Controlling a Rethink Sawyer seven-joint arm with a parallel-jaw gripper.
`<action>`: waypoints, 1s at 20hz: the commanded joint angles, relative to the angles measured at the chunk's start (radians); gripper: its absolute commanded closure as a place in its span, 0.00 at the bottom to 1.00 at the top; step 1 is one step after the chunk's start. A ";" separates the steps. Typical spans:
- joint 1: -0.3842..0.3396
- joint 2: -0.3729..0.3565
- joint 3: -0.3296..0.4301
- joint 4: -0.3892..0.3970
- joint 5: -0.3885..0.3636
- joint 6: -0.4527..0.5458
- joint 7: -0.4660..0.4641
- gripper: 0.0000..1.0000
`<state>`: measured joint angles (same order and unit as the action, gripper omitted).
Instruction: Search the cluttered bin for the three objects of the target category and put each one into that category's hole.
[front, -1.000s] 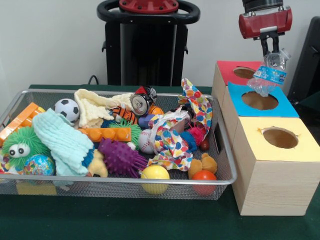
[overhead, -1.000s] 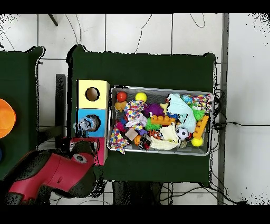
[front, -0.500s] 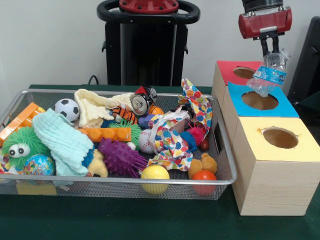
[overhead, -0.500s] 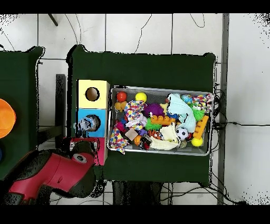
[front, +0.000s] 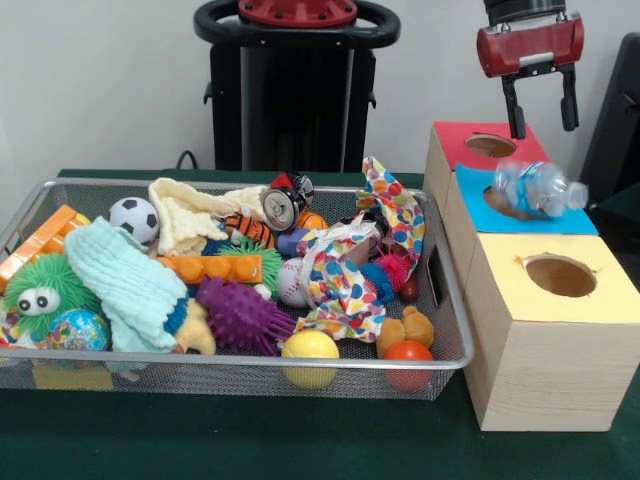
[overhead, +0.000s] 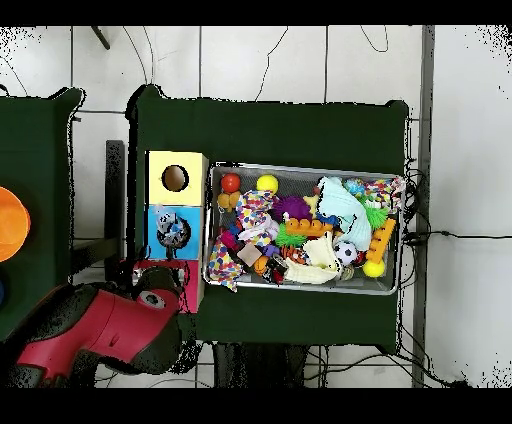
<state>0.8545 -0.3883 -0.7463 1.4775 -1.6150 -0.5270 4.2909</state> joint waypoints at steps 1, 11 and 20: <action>-0.034 0.014 0.118 -0.025 0.073 -0.009 0.265 0.00; -0.040 0.010 0.121 -0.023 0.081 -0.001 0.247 0.00; -0.015 0.079 -0.006 -0.034 -0.045 -0.085 0.313 0.00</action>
<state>0.8531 -0.3710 -0.7726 1.4762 -1.6241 -0.5272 4.2909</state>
